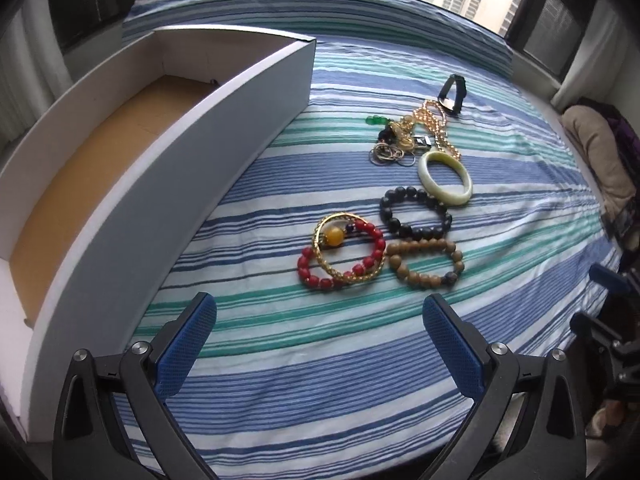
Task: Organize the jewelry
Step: 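Grasp the gold bangle with the left tool while the right tool grasps the red bead bracelet, then carry both bracelets into the white tray and open both tools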
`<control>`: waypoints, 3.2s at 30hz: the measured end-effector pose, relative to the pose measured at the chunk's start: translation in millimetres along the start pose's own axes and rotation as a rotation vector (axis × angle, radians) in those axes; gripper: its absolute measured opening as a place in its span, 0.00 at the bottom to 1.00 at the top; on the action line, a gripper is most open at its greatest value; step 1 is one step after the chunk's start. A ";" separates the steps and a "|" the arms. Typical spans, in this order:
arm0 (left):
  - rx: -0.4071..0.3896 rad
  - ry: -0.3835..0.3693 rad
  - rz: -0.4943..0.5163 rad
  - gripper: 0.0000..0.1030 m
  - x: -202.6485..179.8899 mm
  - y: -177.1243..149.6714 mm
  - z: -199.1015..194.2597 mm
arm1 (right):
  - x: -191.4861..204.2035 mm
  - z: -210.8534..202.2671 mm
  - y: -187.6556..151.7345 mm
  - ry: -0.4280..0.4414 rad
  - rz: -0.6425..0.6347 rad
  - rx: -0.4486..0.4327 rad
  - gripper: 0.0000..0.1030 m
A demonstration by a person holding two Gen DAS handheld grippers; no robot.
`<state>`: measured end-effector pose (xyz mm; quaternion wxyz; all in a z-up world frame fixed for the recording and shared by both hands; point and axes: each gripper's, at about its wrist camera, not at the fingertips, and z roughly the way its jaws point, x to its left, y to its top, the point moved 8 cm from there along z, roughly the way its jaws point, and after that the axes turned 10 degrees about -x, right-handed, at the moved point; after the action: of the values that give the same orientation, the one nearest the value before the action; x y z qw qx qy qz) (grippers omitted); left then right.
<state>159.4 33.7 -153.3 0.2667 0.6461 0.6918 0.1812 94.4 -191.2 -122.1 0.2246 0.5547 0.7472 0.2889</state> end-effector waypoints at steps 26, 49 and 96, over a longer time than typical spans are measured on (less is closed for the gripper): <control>0.072 -0.023 0.023 0.04 -3.8 3.8 53.3 | -11.6 49.6 2.5 0.071 0.074 0.052 0.85; -0.011 0.013 -0.218 0.04 67.4 -41.5 -47.7 | 142.2 151.9 47.8 0.392 -0.237 0.119 0.51; -0.156 0.383 -0.483 0.04 263.5 1.6 -100.1 | 357.7 92.6 191.1 0.692 -0.421 -0.057 0.17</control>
<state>94.3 304.3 -108.6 0.2155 0.3948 0.8469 0.2837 187.2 210.3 -65.1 0.0293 0.2532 0.8676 0.4270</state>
